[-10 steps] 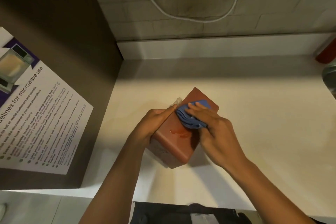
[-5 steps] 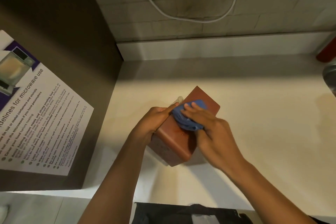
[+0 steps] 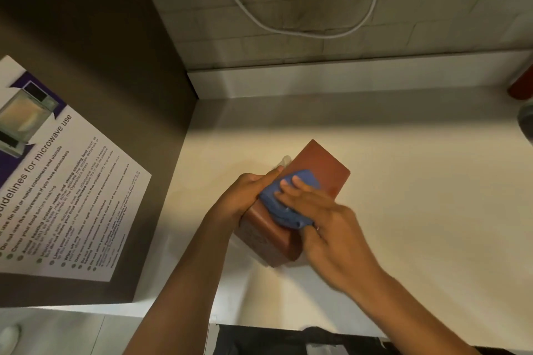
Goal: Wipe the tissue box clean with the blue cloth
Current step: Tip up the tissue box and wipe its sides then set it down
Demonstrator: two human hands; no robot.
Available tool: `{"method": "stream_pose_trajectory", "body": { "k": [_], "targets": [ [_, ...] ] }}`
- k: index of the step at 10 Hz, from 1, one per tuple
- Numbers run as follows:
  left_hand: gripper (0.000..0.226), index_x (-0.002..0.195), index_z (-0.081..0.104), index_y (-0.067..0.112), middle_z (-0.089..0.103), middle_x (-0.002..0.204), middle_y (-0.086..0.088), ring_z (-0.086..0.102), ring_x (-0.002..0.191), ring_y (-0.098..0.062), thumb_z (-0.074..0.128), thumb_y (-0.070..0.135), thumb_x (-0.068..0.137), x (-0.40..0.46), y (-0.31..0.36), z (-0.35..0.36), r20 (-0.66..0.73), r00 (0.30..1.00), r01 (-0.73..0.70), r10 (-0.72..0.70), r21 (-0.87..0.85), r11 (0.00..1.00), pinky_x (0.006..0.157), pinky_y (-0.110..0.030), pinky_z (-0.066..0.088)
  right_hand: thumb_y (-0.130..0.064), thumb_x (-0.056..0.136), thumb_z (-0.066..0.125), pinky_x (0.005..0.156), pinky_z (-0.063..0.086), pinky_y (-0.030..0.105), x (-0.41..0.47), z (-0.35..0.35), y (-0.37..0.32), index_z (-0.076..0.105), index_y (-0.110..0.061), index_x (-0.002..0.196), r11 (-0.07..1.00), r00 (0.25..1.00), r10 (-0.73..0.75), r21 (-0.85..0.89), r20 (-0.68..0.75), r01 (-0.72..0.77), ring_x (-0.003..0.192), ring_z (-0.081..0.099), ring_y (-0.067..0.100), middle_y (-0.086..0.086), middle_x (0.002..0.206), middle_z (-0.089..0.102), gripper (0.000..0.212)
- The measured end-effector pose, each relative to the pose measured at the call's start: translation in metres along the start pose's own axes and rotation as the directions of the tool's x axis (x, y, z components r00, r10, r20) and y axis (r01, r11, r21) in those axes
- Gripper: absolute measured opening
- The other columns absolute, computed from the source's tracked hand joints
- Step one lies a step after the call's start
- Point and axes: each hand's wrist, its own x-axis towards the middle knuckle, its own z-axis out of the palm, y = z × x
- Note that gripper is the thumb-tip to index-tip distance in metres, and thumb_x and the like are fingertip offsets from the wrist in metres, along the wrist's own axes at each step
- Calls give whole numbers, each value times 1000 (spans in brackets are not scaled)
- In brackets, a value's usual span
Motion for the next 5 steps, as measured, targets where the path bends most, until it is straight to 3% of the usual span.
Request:
{"method": "stream_pose_trajectory", "body": {
  "k": [1, 2, 3, 4, 5],
  "targets": [
    [72, 104, 80, 12, 80, 87, -9, 77, 86, -19, 82, 70, 61, 2, -7, -1, -26, 1000, -6, 5, -47, 999, 105, -44, 49, 9, 73, 45, 111, 27, 19, -21, -2, 7, 63, -11, 124, 998, 998, -65, 26, 27, 64, 131, 44, 6, -3, 133, 57, 58],
    [56, 103, 79, 6, 75, 109, -22, 69, 108, -41, 69, 59, 88, -2, -6, 2, -61, 998, 21, -24, -46, 999, 105, -54, 49, 19, 73, 51, 111, 30, 21, -14, -17, 26, 66, -11, 120, 1000, 998, 22, 20, -65, -21, 128, 46, 4, -3, 130, 59, 58],
    [57, 116, 74, 11, 73, 117, -17, 69, 111, -38, 64, 61, 90, 1, -2, 2, -57, 998, 22, -21, 6, 1000, 102, -51, 52, 21, 73, 49, 113, 29, 25, 7, -17, 21, 65, -13, 123, 994, 988, 106, 11, -114, -105, 130, 46, 9, -4, 132, 57, 62],
    [32, 113, 68, 12, 72, 120, -11, 69, 110, -29, 55, 39, 103, 6, -6, -3, -28, 999, 42, -40, 77, 996, 103, -50, 51, 15, 76, 47, 113, 23, 17, 3, 0, 2, 63, -11, 125, 999, 999, 32, 19, -37, -32, 133, 42, 10, -5, 135, 53, 58],
    [49, 84, 76, 17, 78, 78, 5, 73, 71, -10, 63, 65, 86, 6, -12, -7, -33, 998, 65, -62, 98, 993, 68, -26, 60, 1, 80, 42, 111, 30, 23, -23, 8, -2, 66, -8, 120, 997, 997, -73, 18, 17, 72, 130, 48, 14, -1, 131, 59, 48]
  ]
}}
